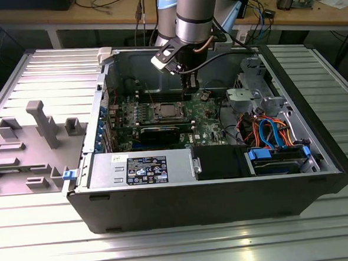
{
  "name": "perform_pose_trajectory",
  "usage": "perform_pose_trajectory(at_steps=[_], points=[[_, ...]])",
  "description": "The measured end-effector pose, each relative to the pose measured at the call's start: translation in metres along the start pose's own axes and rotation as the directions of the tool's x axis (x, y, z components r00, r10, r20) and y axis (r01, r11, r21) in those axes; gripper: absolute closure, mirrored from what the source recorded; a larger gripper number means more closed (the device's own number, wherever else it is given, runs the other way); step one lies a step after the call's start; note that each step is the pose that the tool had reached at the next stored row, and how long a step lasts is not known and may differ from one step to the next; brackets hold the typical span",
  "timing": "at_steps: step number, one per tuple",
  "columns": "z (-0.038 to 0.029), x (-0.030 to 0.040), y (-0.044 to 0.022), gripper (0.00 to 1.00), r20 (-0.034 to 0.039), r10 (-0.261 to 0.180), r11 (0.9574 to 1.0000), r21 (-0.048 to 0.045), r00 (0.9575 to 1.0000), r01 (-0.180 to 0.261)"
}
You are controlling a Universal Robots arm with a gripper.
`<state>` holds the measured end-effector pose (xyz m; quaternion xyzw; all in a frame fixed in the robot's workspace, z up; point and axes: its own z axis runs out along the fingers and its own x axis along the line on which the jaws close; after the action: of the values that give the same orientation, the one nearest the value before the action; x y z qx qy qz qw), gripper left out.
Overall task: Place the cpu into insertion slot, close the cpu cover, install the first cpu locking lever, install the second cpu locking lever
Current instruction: 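Close the cpu cover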
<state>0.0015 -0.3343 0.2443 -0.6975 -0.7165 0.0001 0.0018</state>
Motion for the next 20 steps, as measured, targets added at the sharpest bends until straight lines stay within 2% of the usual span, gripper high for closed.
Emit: perform_pose_trajectory(at_steps=[16,20], points=[[0.0000,0.0001,-0.0029,0.89,0.0001,0.000,1.0000,0.0000,1.0000,0.000],[0.0002,0.0002,-0.0071,0.89,0.0000,0.000,1.0000,0.0000,1.0000,0.000]])
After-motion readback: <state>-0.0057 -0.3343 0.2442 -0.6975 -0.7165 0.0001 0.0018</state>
